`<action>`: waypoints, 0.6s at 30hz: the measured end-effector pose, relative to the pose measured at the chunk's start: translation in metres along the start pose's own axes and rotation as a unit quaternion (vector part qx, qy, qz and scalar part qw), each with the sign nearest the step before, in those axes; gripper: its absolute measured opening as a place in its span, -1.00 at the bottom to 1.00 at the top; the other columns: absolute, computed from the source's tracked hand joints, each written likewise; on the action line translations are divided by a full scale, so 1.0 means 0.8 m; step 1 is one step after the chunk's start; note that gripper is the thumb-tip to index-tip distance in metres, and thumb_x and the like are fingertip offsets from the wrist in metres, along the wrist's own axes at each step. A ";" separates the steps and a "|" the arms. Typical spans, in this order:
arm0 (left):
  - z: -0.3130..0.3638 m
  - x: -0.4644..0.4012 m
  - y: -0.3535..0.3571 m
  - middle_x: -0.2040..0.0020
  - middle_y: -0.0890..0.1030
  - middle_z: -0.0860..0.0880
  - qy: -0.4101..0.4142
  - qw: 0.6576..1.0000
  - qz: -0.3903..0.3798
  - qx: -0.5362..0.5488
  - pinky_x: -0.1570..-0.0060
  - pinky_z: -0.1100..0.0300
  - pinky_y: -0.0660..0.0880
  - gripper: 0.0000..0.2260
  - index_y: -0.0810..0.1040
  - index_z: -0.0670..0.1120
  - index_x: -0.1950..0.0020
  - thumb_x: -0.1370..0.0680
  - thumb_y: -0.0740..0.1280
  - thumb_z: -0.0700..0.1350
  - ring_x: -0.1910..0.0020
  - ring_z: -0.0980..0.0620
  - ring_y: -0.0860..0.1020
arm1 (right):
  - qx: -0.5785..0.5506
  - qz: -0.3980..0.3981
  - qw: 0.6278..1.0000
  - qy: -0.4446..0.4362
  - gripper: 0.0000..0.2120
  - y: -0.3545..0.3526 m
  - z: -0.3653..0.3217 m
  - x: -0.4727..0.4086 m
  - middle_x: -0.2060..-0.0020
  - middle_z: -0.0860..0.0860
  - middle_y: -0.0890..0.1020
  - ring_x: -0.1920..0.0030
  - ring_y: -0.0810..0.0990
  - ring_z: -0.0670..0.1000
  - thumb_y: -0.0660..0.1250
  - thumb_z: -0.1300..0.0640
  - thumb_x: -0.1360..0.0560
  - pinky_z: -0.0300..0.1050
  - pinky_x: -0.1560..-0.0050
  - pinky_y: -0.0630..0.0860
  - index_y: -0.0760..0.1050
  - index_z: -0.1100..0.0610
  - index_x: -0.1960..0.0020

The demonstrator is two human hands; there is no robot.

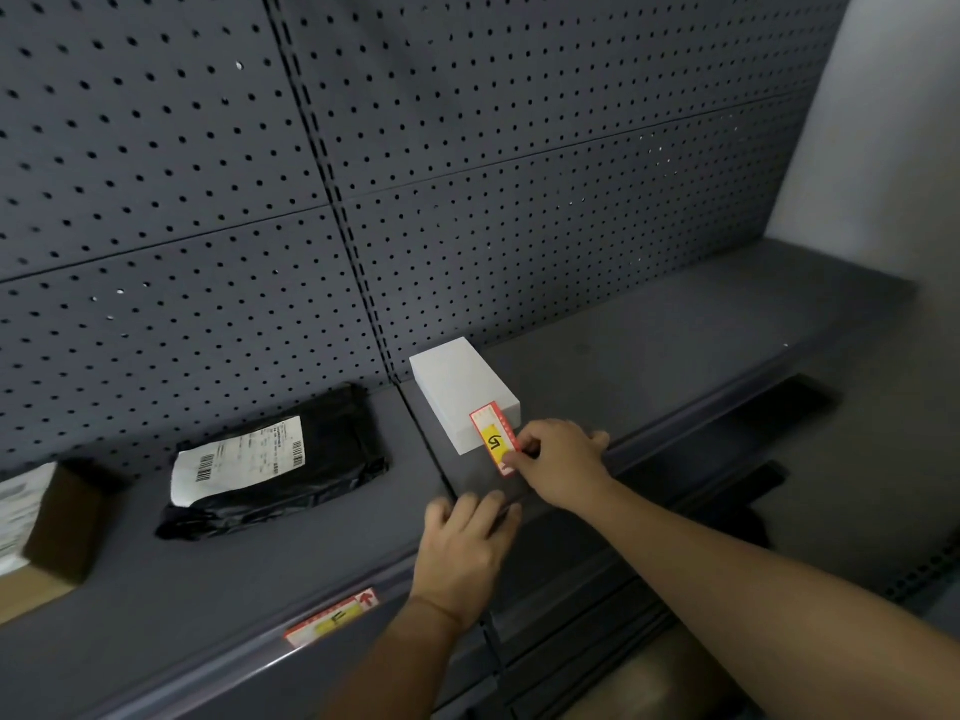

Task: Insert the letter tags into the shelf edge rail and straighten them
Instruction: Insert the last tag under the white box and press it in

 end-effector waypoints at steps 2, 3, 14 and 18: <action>0.000 0.002 0.001 -0.17 0.40 -0.09 0.004 1.000 0.008 -0.006 0.07 0.00 0.23 -0.64 0.58 -0.07 -0.22 -0.42 0.36 -0.21 0.00 -0.11 0.40 | -0.023 -0.010 1.000 0.004 -0.87 0.000 0.001 0.001 0.19 -0.17 0.58 0.11 0.50 -0.10 0.34 -0.15 -0.48 0.00 0.00 0.20 0.49 -0.11 0.13; 0.000 0.002 0.002 -0.18 0.40 -0.09 0.002 1.000 0.009 -0.007 0.06 0.00 0.23 -0.65 0.58 -0.06 -0.22 -0.45 0.28 -0.20 -0.01 -0.12 0.40 | -0.038 -0.020 0.999 0.006 -0.87 0.000 0.003 0.001 0.19 -0.16 0.59 0.12 0.51 -0.10 0.33 -0.13 -0.50 -0.01 -0.01 0.22 0.48 -0.10 0.13; 0.011 0.020 0.011 -0.09 0.42 -0.02 -0.037 0.998 -0.041 0.040 0.09 0.01 0.19 -0.53 0.57 -0.02 -0.24 -0.32 0.40 -0.14 0.01 -0.07 0.40 | -0.095 -0.066 0.988 -0.104 -0.81 -0.057 0.008 0.028 0.09 -0.12 0.55 0.06 0.51 -0.19 0.26 0.27 -0.56 -0.34 0.08 0.43 0.55 0.00 0.03; 0.004 0.024 0.005 -0.05 0.50 0.01 -0.098 0.993 -0.047 0.040 0.06 -0.02 0.22 -0.57 0.56 -0.03 -0.25 -0.42 0.17 -0.10 0.01 -0.06 0.41 | -0.060 -0.080 0.987 -0.130 -0.84 -0.059 0.004 0.042 0.08 -0.12 0.56 0.06 0.52 -0.15 0.26 0.24 -0.57 -0.23 0.03 0.52 0.53 -0.01 0.01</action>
Point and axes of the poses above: each hand's wrist, its own x-axis away from the middle knuckle, its own y-axis out of the palm, z = x × y, the point moved 9 cm from there along -x, towards the middle knuckle
